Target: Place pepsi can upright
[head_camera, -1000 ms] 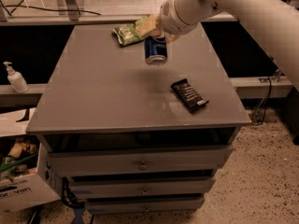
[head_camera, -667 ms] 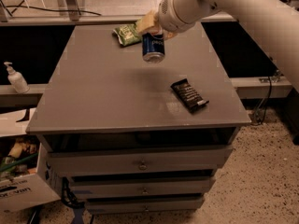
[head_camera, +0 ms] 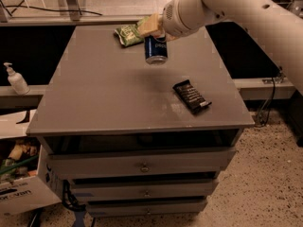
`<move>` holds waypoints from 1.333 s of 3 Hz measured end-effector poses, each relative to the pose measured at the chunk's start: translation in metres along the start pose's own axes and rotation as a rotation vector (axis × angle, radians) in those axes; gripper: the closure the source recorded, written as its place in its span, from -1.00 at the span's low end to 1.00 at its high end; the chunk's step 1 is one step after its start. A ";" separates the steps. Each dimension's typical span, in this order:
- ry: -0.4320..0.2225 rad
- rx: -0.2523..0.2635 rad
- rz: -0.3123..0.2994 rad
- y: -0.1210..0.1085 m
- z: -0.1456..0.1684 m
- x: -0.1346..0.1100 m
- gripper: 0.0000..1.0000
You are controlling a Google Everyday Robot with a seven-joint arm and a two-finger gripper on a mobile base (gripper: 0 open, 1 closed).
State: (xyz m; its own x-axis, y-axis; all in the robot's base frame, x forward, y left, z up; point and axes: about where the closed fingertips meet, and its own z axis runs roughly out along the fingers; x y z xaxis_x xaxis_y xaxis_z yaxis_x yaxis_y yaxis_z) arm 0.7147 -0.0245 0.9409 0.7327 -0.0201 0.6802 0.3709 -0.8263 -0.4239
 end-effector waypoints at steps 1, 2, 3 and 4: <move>0.092 0.104 -0.082 -0.004 0.002 0.001 1.00; 0.164 0.184 -0.168 -0.007 0.003 0.002 1.00; 0.238 0.267 -0.243 -0.013 0.003 0.007 1.00; 0.306 0.341 -0.296 -0.018 0.003 0.010 1.00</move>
Offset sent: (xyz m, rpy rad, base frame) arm -0.0029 0.0051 0.0073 0.1514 -0.4018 0.2610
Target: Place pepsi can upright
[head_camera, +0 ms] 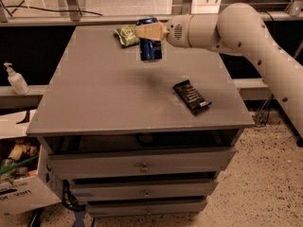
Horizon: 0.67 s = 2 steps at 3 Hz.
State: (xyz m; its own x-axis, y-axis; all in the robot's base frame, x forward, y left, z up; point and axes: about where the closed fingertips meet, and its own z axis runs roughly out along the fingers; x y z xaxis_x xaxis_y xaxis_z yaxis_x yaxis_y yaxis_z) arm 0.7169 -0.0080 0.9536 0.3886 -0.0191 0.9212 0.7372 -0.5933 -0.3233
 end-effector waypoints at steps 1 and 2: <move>0.055 0.064 -0.042 -0.003 -0.001 0.004 1.00; 0.054 0.070 -0.055 -0.006 0.002 0.004 1.00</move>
Offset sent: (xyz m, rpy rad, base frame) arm -0.0010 0.0009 0.0040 0.0358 -0.0567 0.0426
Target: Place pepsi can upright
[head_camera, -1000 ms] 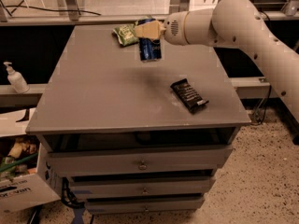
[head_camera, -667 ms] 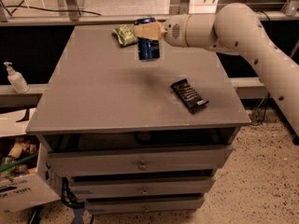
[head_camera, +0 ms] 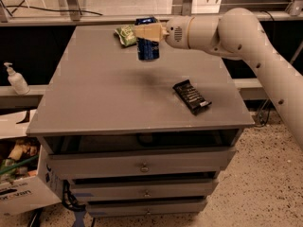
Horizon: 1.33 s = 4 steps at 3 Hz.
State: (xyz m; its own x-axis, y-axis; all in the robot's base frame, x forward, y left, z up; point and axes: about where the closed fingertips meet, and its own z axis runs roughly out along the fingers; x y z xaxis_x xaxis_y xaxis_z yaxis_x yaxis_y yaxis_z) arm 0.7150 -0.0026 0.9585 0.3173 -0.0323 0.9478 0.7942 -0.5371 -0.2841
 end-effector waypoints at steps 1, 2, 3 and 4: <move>0.000 0.000 0.001 0.000 0.000 0.000 1.00; 0.015 0.039 -0.063 -0.002 0.001 -0.001 1.00; 0.051 0.119 -0.185 -0.005 -0.001 -0.005 1.00; 0.075 0.179 -0.289 -0.006 -0.005 -0.008 1.00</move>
Offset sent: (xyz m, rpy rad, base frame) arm -0.0107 0.0010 -0.0058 -0.0424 -0.3111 0.1937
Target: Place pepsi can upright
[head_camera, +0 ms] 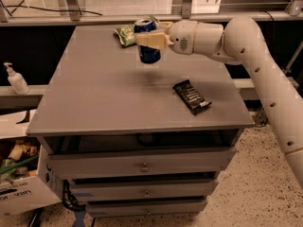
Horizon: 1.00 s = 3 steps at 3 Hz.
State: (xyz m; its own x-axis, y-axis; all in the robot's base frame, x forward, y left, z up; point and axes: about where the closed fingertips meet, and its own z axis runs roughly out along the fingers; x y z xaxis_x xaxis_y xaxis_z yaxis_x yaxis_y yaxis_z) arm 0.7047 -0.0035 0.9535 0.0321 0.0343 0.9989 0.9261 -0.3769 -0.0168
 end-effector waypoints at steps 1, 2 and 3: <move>-0.012 0.030 -0.071 0.001 -0.008 -0.007 1.00; -0.036 0.031 -0.095 0.004 -0.016 -0.019 1.00; -0.031 0.034 -0.078 0.006 -0.018 -0.036 1.00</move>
Offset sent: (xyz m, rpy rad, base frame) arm -0.0032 -0.0361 -0.0337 -0.1196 -0.1203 0.0286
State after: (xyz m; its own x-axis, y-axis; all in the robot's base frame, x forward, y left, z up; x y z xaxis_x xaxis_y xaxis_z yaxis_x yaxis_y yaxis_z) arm 0.7022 -0.0240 0.9179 -0.0293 0.0908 0.9954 0.9386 -0.3399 0.0586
